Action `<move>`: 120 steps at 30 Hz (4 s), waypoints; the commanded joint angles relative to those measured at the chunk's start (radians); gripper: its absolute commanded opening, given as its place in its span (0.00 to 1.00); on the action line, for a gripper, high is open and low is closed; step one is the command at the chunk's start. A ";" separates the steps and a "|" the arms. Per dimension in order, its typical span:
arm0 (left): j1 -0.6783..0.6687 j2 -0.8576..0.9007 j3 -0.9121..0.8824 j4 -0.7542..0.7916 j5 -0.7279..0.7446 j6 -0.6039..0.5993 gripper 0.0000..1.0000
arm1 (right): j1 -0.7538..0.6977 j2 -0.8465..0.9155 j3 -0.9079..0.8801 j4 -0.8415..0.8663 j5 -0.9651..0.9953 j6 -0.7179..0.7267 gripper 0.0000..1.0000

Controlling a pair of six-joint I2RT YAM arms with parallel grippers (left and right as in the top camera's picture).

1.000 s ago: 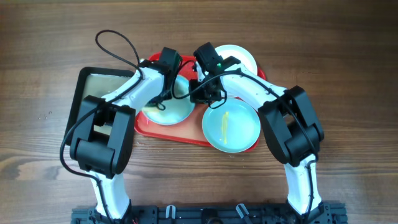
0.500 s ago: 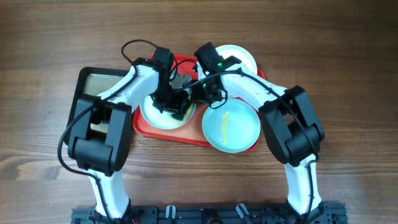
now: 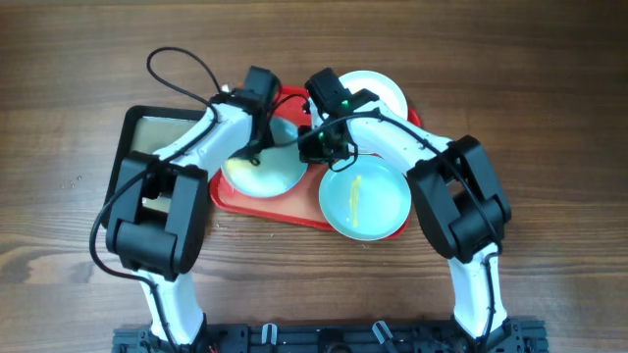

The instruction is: Clean dirty plates on tray and stack at the side

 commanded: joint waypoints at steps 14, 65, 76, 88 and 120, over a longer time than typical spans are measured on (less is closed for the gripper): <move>-0.002 0.055 -0.016 -0.219 -0.190 0.098 0.04 | 0.007 0.026 -0.011 0.002 -0.003 -0.029 0.04; 0.341 -0.184 0.247 -0.417 0.112 0.061 0.04 | 0.061 -0.142 0.028 -0.212 0.485 0.003 0.04; 0.341 -0.183 0.190 -0.410 0.113 0.061 0.04 | 0.343 -0.293 0.028 -0.165 1.394 -0.079 0.04; 0.341 -0.183 0.187 -0.390 0.113 0.061 0.04 | 0.526 -0.293 0.028 -0.060 1.867 -0.155 0.04; 0.341 -0.183 0.183 -0.390 0.113 0.061 0.04 | 0.027 -0.188 -0.029 -0.040 0.206 -0.160 0.46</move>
